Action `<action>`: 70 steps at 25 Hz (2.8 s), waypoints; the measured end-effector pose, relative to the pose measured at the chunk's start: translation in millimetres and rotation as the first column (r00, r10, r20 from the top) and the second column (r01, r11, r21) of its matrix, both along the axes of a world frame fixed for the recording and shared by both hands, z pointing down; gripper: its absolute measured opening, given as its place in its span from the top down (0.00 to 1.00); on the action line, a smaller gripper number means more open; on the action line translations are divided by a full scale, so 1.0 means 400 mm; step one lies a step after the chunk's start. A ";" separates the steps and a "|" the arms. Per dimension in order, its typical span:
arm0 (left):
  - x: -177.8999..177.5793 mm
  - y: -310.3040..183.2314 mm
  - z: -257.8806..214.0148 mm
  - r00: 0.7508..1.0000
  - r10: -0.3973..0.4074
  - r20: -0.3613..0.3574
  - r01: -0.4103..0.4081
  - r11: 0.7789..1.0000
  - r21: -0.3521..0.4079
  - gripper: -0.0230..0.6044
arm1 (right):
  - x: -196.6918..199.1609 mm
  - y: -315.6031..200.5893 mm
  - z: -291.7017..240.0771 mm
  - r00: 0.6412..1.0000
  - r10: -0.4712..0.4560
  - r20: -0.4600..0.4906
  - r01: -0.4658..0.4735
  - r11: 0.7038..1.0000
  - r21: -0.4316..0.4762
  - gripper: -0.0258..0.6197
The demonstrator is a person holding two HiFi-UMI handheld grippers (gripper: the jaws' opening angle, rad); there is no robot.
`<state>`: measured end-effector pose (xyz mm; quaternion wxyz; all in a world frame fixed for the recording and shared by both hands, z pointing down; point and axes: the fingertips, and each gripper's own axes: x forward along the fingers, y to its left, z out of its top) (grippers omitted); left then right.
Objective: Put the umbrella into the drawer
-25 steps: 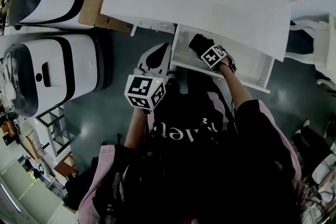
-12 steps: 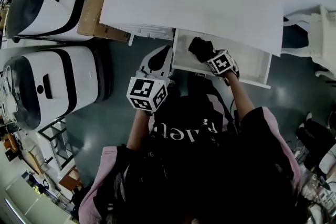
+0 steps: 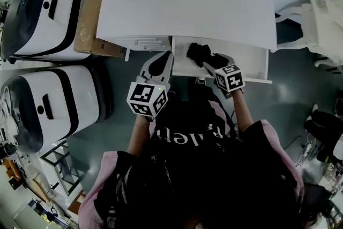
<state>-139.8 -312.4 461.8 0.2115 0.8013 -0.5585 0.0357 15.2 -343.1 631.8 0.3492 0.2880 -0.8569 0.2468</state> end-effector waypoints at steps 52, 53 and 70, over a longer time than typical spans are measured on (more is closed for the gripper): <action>0.269 0.681 -0.116 0.971 0.238 -0.027 -0.234 0.967 0.105 0.94 | 0.113 0.764 -0.437 0.887 0.245 0.391 -0.353 0.906 0.232 0.83; 0.287 0.706 -0.120 0.972 0.235 -0.025 -0.231 0.967 0.106 0.94 | 0.122 0.784 -0.440 0.888 0.234 0.395 -0.344 0.909 0.234 0.83; 0.360 1.041 -0.111 0.990 0.141 0.004 -0.140 0.982 0.125 0.94 | 0.155 1.092 -0.452 0.913 0.062 0.402 -0.198 0.932 0.304 0.86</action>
